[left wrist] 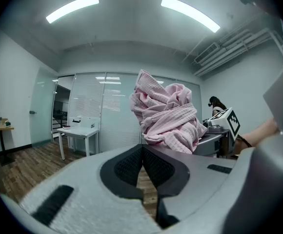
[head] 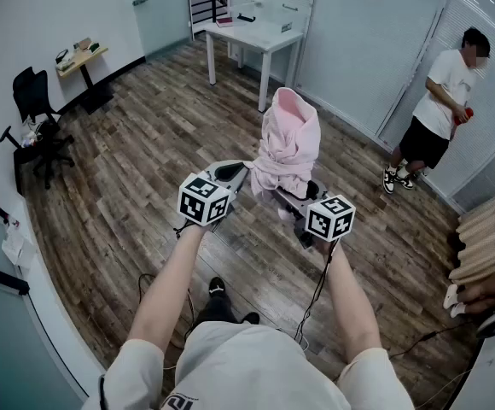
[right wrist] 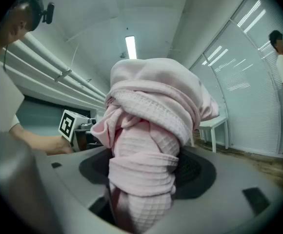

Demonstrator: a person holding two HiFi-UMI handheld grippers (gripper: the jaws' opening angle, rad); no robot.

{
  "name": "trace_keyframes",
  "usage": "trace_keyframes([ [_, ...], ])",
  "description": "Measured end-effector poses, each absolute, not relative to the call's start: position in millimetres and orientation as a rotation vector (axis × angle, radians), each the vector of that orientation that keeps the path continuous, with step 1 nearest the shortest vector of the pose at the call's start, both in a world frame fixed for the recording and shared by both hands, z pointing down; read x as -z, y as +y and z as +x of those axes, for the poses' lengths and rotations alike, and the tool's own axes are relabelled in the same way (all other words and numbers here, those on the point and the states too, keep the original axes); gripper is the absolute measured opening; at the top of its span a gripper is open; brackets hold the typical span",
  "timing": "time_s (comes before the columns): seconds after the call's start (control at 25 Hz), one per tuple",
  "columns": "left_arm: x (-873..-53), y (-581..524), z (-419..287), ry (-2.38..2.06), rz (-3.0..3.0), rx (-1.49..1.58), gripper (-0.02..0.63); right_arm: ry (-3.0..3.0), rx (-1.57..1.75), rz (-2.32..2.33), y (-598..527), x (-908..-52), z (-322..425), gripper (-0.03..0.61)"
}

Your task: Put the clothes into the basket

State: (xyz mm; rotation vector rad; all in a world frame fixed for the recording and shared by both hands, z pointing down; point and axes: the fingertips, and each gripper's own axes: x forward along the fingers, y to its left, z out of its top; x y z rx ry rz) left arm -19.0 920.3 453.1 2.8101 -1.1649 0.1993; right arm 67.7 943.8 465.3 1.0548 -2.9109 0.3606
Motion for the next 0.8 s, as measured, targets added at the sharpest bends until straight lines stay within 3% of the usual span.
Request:
trace_keyframes([
  [0.8, -445.2, 882.6, 9.4, -1.096, 2.825, -0.164, 0.012, -2.985, -0.365, 0.964, 918.0, -456.7, 74.1, 0.327],
])
